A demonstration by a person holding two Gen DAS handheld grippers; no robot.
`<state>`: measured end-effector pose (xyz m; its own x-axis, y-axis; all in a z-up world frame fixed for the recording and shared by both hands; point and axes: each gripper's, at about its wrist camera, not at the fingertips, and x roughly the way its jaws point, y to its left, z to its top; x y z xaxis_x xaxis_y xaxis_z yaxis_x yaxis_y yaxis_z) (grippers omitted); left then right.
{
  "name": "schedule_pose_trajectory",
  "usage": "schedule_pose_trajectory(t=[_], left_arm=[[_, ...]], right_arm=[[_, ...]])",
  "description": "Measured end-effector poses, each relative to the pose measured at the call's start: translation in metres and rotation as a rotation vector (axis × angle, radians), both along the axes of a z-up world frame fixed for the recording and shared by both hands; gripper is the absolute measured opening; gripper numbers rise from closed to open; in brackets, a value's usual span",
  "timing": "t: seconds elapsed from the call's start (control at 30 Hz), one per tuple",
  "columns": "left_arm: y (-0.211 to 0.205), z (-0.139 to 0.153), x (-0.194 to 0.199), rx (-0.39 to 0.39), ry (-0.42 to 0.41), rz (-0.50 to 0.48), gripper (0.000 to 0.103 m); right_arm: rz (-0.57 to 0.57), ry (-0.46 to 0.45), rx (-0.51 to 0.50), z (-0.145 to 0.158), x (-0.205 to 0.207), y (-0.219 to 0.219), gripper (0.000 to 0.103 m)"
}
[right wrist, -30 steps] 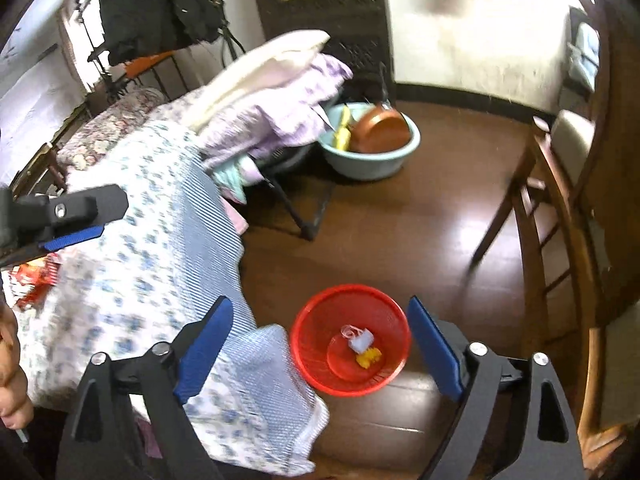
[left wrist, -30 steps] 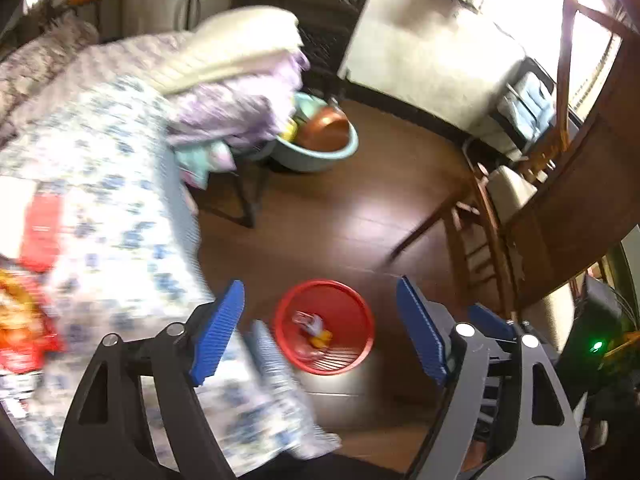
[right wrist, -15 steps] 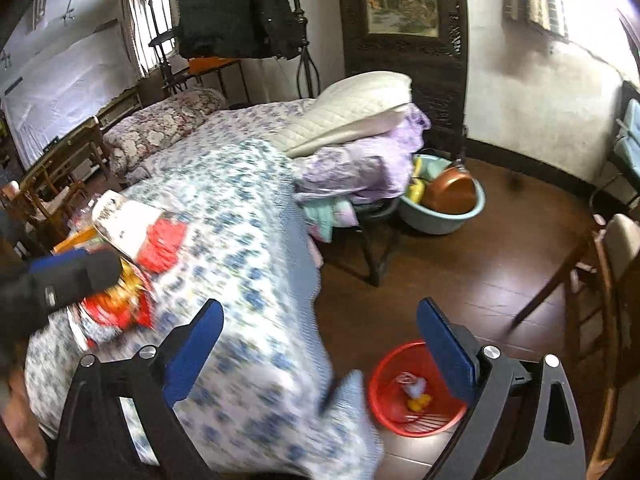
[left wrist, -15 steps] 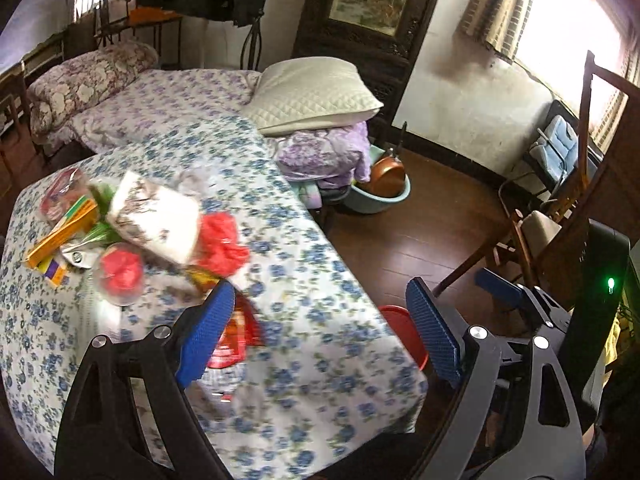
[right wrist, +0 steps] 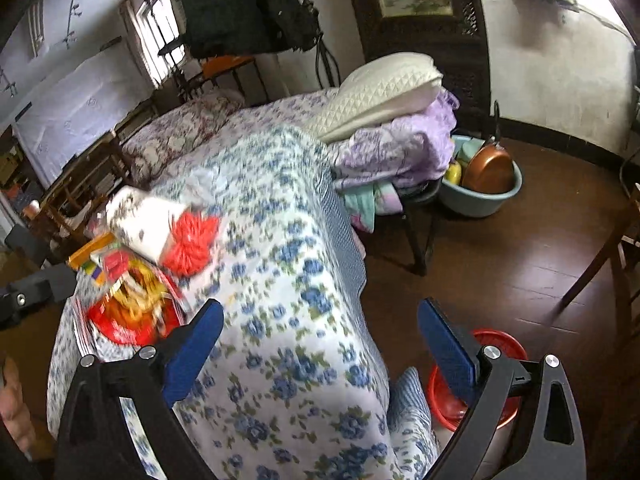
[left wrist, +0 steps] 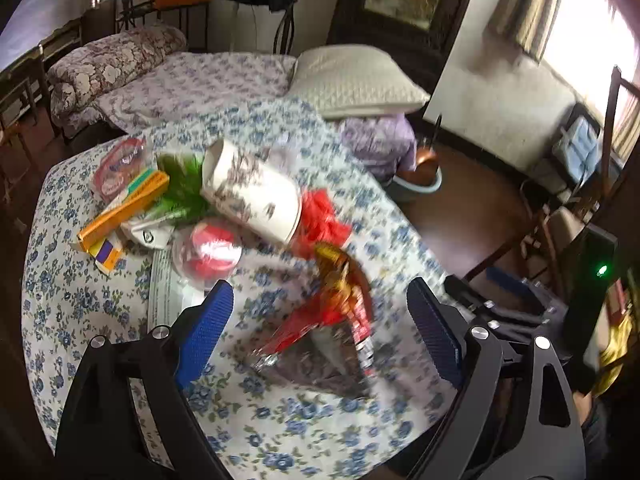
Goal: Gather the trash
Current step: 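Return to the bed and grasp the silver snack bag with left gripper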
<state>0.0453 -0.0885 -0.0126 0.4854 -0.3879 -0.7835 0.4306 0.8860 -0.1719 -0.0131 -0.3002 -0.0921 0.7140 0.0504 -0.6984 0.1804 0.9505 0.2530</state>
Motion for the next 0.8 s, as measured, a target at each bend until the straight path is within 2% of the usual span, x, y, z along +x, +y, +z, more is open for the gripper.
schedule_pose_trajectory(t=[0.2, 0.3, 0.37, 0.4, 0.43, 0.5, 0.6, 0.7, 0.8], left_arm=[[-0.017, -0.031, 0.001, 0.119, 0.042, -0.046, 0.085], [-0.022, -0.044, 0.005, 0.150, 0.064, -0.050, 0.084], [-0.025, -0.051, 0.007, 0.164, 0.076, -0.055, 0.075], [-0.027, -0.054, 0.007, 0.163, 0.087, -0.063, 0.063], [-0.027, -0.056, 0.007, 0.159, 0.095, -0.068, 0.056], [-0.028, -0.056, 0.006, 0.156, 0.090, -0.076, 0.049], [-0.029, -0.050, -0.001, 0.155, 0.060, -0.093, 0.038], [-0.021, -0.037, -0.005, 0.106, 0.048, -0.081, 0.029], [-0.006, -0.017, -0.009, 0.044, 0.011, -0.047, 0.029]], right_arm=[[0.025, -0.023, 0.030, 0.003, -0.002, -0.001, 0.095], [0.037, -0.030, 0.030, 0.004, -0.003, 0.000, 0.095], [0.036, -0.030, 0.019, 0.003, -0.003, -0.001, 0.095], [0.034, -0.029, 0.018, 0.003, -0.003, -0.001, 0.095], [0.033, -0.029, 0.019, 0.003, -0.004, -0.002, 0.095], [0.023, -0.028, 0.026, 0.002, -0.004, -0.005, 0.095], [0.011, -0.026, 0.030, 0.000, -0.005, -0.008, 0.095], [0.014, -0.028, 0.020, -0.001, -0.005, -0.006, 0.095], [0.029, -0.028, -0.011, -0.001, -0.004, -0.002, 0.095]])
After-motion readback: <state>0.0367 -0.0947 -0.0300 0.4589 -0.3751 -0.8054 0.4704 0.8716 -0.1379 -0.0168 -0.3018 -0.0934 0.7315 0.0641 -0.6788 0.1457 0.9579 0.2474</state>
